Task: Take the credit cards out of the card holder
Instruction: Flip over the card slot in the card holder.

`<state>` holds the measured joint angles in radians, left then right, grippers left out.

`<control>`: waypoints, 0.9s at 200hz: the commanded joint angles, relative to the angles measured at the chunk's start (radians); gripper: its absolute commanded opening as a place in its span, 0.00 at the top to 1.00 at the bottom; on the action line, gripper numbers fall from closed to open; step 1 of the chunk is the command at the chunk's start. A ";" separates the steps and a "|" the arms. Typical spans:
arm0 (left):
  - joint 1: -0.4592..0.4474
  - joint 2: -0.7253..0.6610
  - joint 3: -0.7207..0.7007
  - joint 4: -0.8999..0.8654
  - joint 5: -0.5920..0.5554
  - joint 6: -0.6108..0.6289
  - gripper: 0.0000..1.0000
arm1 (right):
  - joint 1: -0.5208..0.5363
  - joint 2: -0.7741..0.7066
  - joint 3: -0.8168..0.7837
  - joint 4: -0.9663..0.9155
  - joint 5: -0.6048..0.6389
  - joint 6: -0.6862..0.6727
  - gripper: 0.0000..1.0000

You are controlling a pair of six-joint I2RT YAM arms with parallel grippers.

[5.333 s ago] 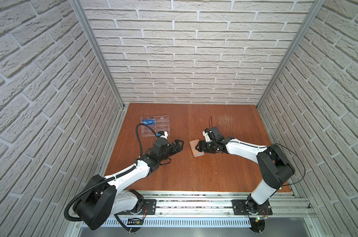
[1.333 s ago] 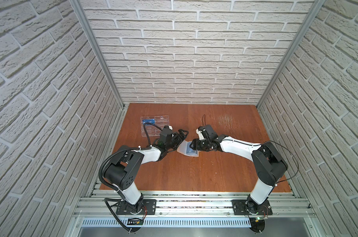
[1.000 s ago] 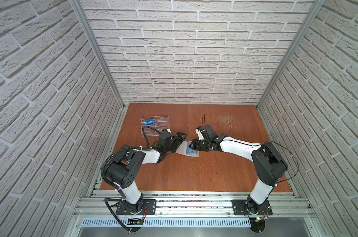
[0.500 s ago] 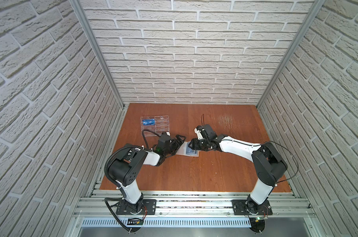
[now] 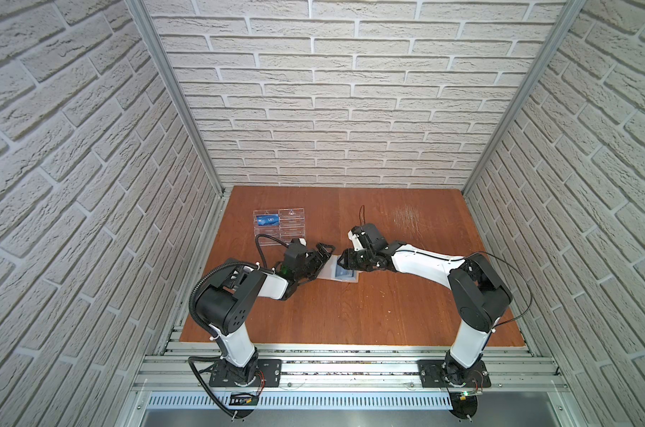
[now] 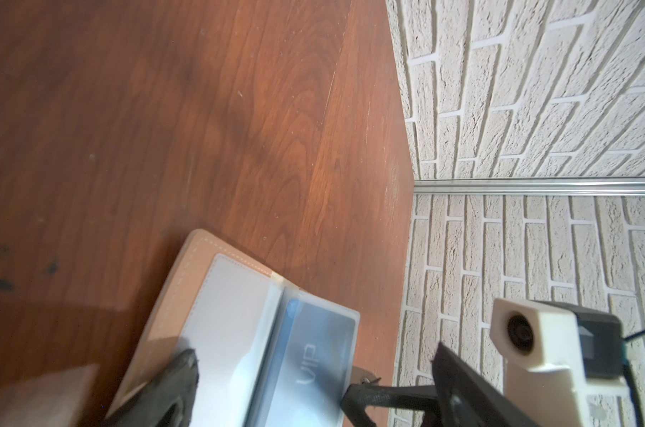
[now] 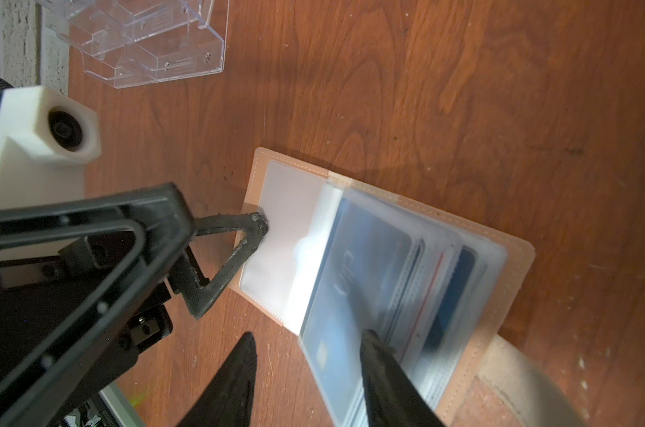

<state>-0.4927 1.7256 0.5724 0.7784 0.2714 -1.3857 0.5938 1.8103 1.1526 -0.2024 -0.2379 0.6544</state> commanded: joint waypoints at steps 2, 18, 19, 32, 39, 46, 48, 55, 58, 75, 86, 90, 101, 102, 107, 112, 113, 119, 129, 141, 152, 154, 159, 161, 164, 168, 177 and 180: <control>0.009 0.009 -0.019 0.036 0.002 0.004 0.02 | 0.008 -0.021 -0.001 0.004 0.017 -0.011 0.52; 0.009 0.012 -0.019 0.037 0.003 0.004 0.02 | 0.008 -0.029 -0.004 -0.004 0.025 -0.016 0.52; 0.009 0.012 -0.019 0.037 0.003 0.004 0.02 | 0.008 -0.029 -0.004 -0.004 0.026 -0.016 0.52; 0.009 0.012 -0.019 0.040 0.002 0.002 0.02 | 0.008 -0.034 -0.005 -0.010 0.030 -0.019 0.52; 0.009 0.013 -0.020 0.041 0.003 0.002 0.02 | 0.008 -0.034 -0.005 -0.013 0.031 -0.021 0.52; 0.009 0.014 -0.022 0.042 0.002 0.002 0.02 | 0.005 -0.035 -0.005 -0.015 0.031 -0.022 0.52; 0.009 0.014 -0.022 0.042 0.002 0.002 0.02 | 0.006 -0.035 -0.006 -0.014 0.032 -0.022 0.52; 0.009 0.013 -0.023 0.043 0.002 0.002 0.02 | 0.006 -0.035 -0.007 -0.014 0.031 -0.022 0.52; 0.009 0.011 -0.023 0.044 0.003 0.002 0.02 | 0.006 -0.035 -0.006 -0.014 0.031 -0.022 0.52; 0.009 0.011 -0.025 0.044 0.003 0.002 0.02 | 0.004 -0.038 -0.010 -0.010 0.030 -0.021 0.52; 0.009 0.012 -0.026 0.044 0.003 0.004 0.02 | 0.004 -0.038 -0.013 -0.005 0.026 -0.019 0.52; 0.010 0.012 -0.026 0.043 0.003 0.004 0.02 | 0.004 -0.039 -0.016 -0.003 0.025 -0.018 0.52; 0.009 0.013 -0.026 0.045 0.004 0.004 0.02 | 0.005 -0.042 -0.019 -0.003 0.024 -0.016 0.52; 0.009 0.013 -0.026 0.045 0.004 0.004 0.02 | 0.005 -0.043 -0.020 -0.002 0.024 -0.016 0.52; 0.011 0.012 -0.026 0.046 0.005 0.004 0.02 | 0.004 -0.044 -0.022 -0.002 0.026 -0.016 0.51; 0.010 0.014 -0.027 0.046 0.003 0.004 0.02 | 0.003 -0.045 -0.023 -0.002 0.026 -0.016 0.51; 0.010 0.014 -0.028 0.046 0.003 0.004 0.02 | 0.003 -0.045 -0.024 -0.002 0.026 -0.016 0.51; 0.009 0.013 -0.027 0.048 0.005 0.004 0.02 | 0.003 -0.046 -0.024 -0.002 0.026 -0.016 0.51; 0.010 0.013 -0.028 0.048 0.003 0.004 0.02 | 0.003 -0.046 -0.027 -0.001 0.027 -0.016 0.51; 0.010 0.013 -0.028 0.047 0.003 0.005 0.02 | 0.004 -0.048 -0.030 0.002 0.026 -0.016 0.51; 0.010 0.014 -0.028 0.049 0.003 0.005 0.02 | 0.003 -0.048 -0.032 0.004 0.026 -0.015 0.51; 0.010 0.013 -0.029 0.049 0.002 0.004 0.02 | 0.003 -0.049 -0.032 0.004 0.026 -0.016 0.51; 0.009 0.014 -0.028 0.049 0.003 0.005 0.02 | 0.003 -0.052 -0.034 0.006 0.025 -0.015 0.51; 0.009 0.014 -0.029 0.049 0.004 0.005 0.02 | 0.002 -0.052 -0.036 0.007 0.026 -0.015 0.51; 0.010 0.014 -0.029 0.049 0.003 0.005 0.02 | 0.002 -0.053 -0.038 0.007 0.027 -0.014 0.51; 0.009 0.014 -0.030 0.049 0.005 0.005 0.02 | 0.002 -0.056 -0.038 0.009 0.026 -0.014 0.51; 0.011 0.013 -0.029 0.048 0.004 0.007 0.02 | 0.001 -0.060 -0.043 0.009 0.027 -0.015 0.51; 0.010 0.014 -0.029 0.048 0.004 0.007 0.02 | 0.001 -0.061 -0.043 0.010 0.028 -0.015 0.51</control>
<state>-0.4908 1.7256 0.5632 0.7933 0.2752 -1.3853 0.5938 1.7996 1.1328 -0.2123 -0.2218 0.6468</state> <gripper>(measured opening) 0.982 0.489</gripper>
